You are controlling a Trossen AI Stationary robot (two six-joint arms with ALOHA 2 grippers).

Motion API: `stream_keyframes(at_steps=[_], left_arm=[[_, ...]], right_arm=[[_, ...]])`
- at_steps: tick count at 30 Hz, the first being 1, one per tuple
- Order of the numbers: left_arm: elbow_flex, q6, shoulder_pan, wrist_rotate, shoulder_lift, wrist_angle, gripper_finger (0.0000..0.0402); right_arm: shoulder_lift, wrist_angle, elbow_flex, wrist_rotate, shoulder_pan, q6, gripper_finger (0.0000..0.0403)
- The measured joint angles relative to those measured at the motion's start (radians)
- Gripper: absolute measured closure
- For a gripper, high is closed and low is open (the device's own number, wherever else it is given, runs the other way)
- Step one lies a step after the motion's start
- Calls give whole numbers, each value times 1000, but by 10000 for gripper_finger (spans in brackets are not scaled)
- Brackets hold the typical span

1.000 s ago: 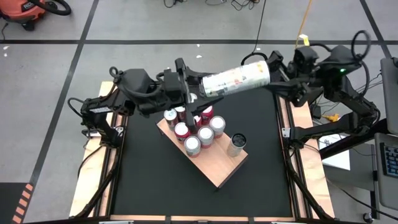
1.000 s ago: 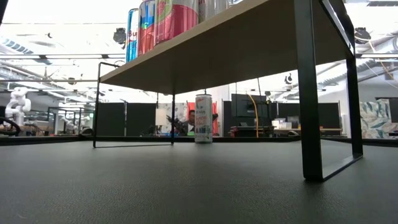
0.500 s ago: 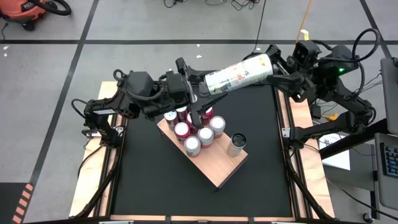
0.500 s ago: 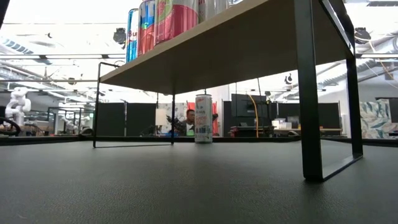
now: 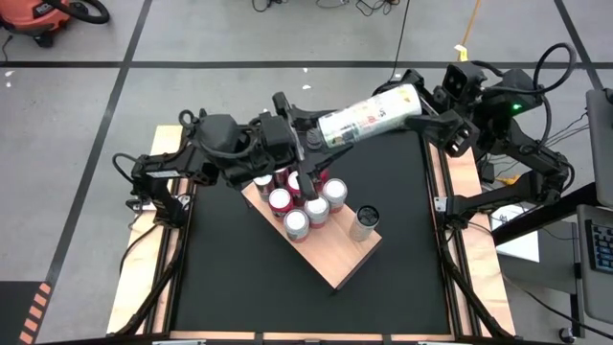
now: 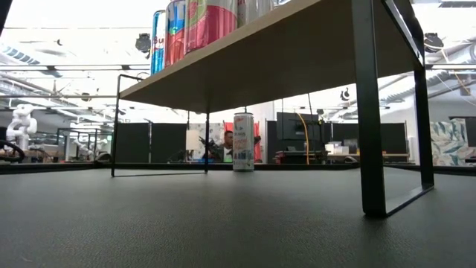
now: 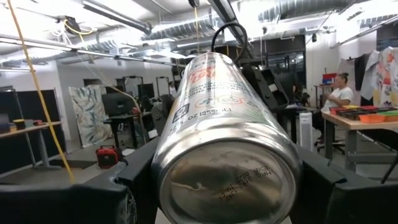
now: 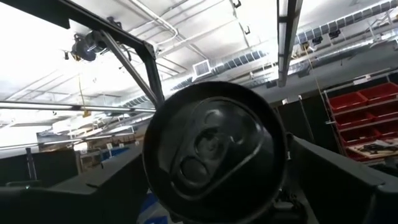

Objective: Place canned beverage on shelf
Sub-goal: Put the bottom white soda can on the shelf aligned with the other white soda can

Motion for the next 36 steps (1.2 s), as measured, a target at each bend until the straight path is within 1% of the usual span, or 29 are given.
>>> stream_keyframes(at_steps=[3, 10, 13, 16, 18, 24, 27, 30, 33, 36], left_arm=[[0, 0, 0, 0, 0, -4, 150], [0, -8, 0, -7, 0, -4, 149], [0, -31, 0, -12, -1, -10, 149], [0, -84, -1, -38, -1, -19, 147], [0, -114, -1, -41, -2, -28, 136], [0, -293, -2, -37, -2, -37, 68], [0, -362, -6, -9, -6, -41, 34], [0, -416, -14, 20, -17, -44, 10], [2, -459, -23, 42, -30, -51, 5], [2, -480, -40, 43, -44, -69, 6]], right_arm=[[-1, 1, 0, -1, 0, -1, 78], [-1, 1, 0, -1, 0, -1, 156], [-1, -2, 0, 1, -1, 0, 174], [-1, -9, 0, 5, -1, 12, 177], [-1, -10, 0, 5, -1, 13, 174], [-2, -3, 0, -30, -1, -35, 175], [-7, -5, 0, -48, -1, -39, 175], [-13, -8, 1, -83, -1, -39, 172], [-14, -25, 24, -140, -1, -37, 174], [-15, -56, 50, -168, 0, -39, 176]])
